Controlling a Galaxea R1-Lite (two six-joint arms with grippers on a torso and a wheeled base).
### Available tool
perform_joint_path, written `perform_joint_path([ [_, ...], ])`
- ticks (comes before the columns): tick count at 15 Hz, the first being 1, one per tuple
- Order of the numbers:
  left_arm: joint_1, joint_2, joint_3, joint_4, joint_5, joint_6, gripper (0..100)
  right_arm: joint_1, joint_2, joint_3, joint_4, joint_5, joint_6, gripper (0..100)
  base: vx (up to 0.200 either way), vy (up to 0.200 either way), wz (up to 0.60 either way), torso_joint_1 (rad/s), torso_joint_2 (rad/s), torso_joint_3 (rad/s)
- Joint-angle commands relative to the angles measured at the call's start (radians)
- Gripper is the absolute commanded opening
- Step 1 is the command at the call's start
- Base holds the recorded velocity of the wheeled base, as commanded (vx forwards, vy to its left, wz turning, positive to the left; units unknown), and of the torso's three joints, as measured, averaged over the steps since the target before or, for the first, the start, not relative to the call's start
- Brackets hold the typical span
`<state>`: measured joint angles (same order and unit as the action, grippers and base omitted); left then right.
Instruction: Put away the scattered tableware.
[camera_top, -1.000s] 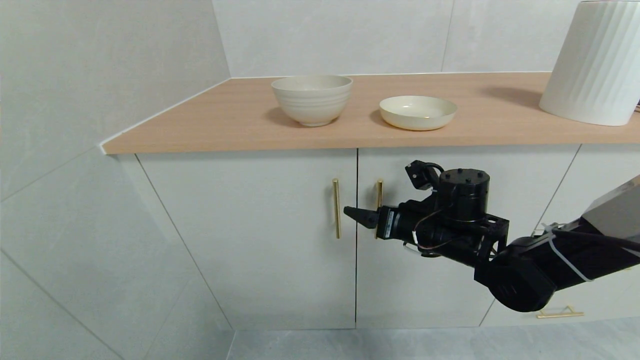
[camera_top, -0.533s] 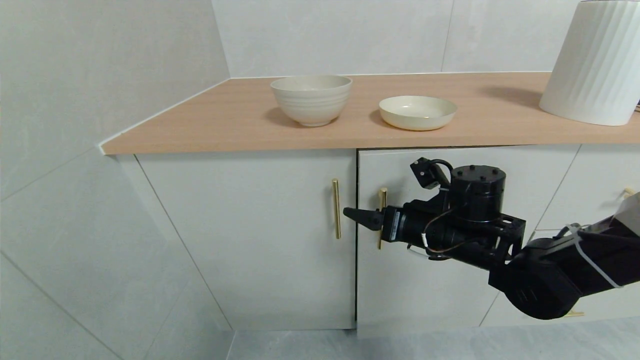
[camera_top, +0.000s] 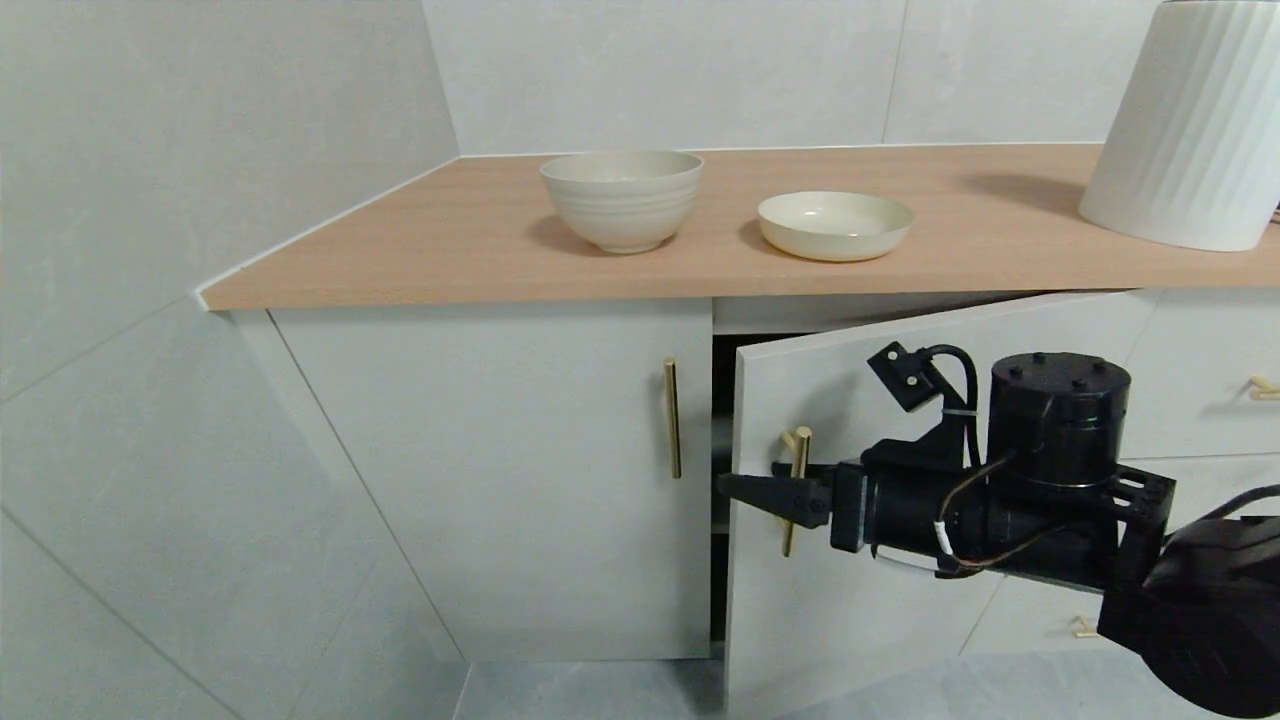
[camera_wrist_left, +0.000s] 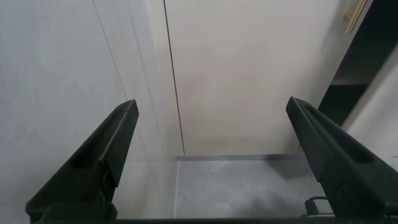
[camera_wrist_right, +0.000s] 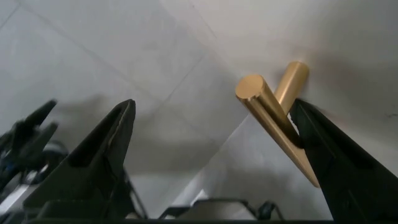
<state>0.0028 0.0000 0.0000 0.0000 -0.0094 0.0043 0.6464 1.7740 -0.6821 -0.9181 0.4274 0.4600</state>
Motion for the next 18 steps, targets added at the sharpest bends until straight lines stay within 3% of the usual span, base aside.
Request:
perform_joint_path([
  [1,0.000,0.000,0.000,0.000,0.000,0.000,100,0.007,-0.070,0.053,0.008,0.008,-0.001,100,0.000,0.000,0.00,0.000,0.00,0.000],
  [7,0.000,0.000,0.000,0.000,0.000,0.003,100,0.053,-0.203,0.196,0.010,0.036,0.000,100,0.000,0.000,0.00,0.000,0.00,0.000],
  [11,0.000,0.000,0.000,-0.002,0.000,0.008,100,0.059,-0.252,0.222,0.064,0.036,-0.001,100,0.000,0.000,0.00,0.000,0.00,0.000],
  [12,0.000,0.000,-0.044,-0.015,-0.009,0.002,100,0.059,-0.271,0.230,0.081,0.036,-0.001,100,0.000,0.000,0.00,0.000,0.00,0.000],
  [14,-0.033,0.133,-0.308,0.084,-0.080,-0.012,100,0.061,-0.303,0.251,0.084,0.036,-0.003,100,0.000,0.000,0.00,0.000,0.00,0.000],
  [15,-0.037,0.173,-0.370,0.106,-0.096,-0.012,100,0.061,-0.312,0.257,0.084,0.036,-0.003,100,0.000,0.000,0.00,0.000,0.00,0.000],
  [16,-0.038,0.368,-0.529,0.144,-0.175,-0.017,100,0.061,-0.335,0.280,0.084,0.036,-0.003,100,0.000,0.000,0.00,0.000,0.00,0.000],
  [18,-0.038,0.650,-0.699,0.124,-0.261,-0.098,100,0.061,-0.344,0.306,0.084,0.036,-0.004,100,0.000,0.000,0.00,0.000,0.00,0.000],
])
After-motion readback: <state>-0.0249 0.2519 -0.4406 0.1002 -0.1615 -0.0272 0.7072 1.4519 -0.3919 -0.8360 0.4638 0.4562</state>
